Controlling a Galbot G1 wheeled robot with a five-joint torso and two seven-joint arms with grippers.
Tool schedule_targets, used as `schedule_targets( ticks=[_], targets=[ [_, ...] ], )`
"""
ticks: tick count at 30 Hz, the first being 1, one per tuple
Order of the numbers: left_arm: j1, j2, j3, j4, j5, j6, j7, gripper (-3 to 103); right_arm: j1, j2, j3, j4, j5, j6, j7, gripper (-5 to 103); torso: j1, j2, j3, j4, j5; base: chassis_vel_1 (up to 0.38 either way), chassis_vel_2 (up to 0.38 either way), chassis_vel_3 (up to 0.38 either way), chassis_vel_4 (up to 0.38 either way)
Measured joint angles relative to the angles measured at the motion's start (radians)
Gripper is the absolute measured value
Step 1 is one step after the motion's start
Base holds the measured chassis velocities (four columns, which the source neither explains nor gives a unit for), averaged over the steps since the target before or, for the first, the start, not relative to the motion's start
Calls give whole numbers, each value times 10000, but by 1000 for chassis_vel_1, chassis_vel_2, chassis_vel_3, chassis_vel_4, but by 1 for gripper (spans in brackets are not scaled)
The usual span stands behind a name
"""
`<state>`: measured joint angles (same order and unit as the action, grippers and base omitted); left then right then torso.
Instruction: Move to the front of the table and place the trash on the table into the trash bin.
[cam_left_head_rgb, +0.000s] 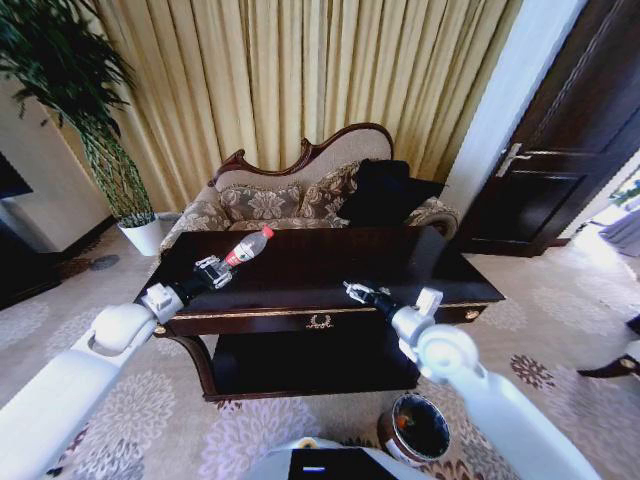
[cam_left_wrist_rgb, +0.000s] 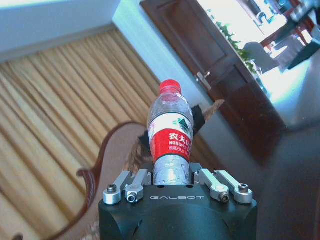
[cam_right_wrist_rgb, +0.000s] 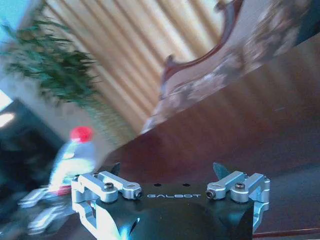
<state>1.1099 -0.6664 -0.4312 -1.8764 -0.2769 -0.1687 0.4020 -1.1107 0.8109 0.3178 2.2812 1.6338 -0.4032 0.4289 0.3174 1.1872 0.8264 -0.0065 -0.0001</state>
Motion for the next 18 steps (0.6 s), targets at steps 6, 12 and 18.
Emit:
schedule_targets(
  ticks=[6,12,18],
  targets=[
    [-1178,-169,788,18,396,4,-587,32,140,-392,26,245,376,13,-505,100,1,-1,1,-9,5,0,0,0,0],
    [-2464,7,1888,-115,45,323,-1308,32,113,10,-190,-168,-1309,1018,-1682,100,0,-1,2,-3,5,0,0,0,0],
    [-3457,4,3006,54,-311,398,-1505,32,22,801,-215,-711,-2871,1787,-2627,100,1,-1,2,-3,4,0,0,0,0]
  ],
)
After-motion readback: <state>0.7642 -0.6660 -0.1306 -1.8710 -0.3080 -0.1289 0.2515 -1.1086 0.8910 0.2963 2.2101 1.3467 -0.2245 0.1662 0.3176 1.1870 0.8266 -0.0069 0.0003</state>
